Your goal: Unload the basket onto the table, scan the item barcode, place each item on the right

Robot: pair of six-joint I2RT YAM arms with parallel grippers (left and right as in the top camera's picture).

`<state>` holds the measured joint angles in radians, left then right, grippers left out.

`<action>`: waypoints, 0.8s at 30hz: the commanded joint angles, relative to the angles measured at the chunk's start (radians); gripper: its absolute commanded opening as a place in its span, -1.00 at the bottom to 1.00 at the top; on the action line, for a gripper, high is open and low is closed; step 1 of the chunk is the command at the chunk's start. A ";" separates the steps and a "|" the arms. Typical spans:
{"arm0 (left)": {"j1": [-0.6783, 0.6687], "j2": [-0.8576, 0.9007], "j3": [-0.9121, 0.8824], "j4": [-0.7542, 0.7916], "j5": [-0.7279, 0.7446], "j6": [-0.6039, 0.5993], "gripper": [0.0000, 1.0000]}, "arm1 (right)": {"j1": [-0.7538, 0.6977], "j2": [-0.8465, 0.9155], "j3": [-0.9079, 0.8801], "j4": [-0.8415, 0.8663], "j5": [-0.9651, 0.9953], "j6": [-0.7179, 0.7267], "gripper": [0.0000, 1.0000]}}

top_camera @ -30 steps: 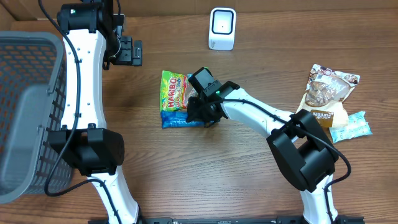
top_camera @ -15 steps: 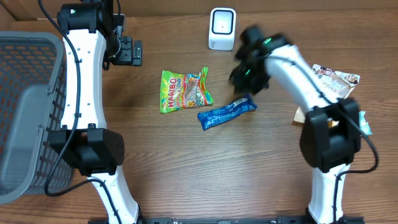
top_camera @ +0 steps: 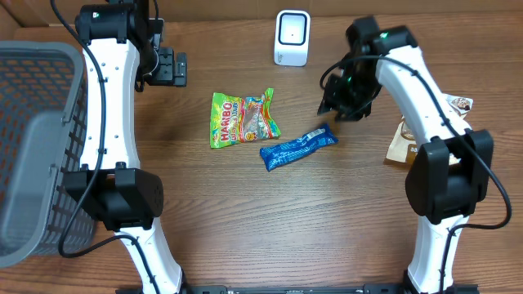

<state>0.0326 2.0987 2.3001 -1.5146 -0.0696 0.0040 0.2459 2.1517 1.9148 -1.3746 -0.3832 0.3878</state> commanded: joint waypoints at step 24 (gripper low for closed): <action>-0.007 0.008 0.006 0.001 0.011 0.019 0.99 | 0.004 -0.001 -0.309 0.620 0.367 -0.110 -0.35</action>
<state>0.0326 2.0987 2.3001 -1.5150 -0.0696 0.0040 0.2558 2.1536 1.6154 -0.8139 -0.1566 0.3874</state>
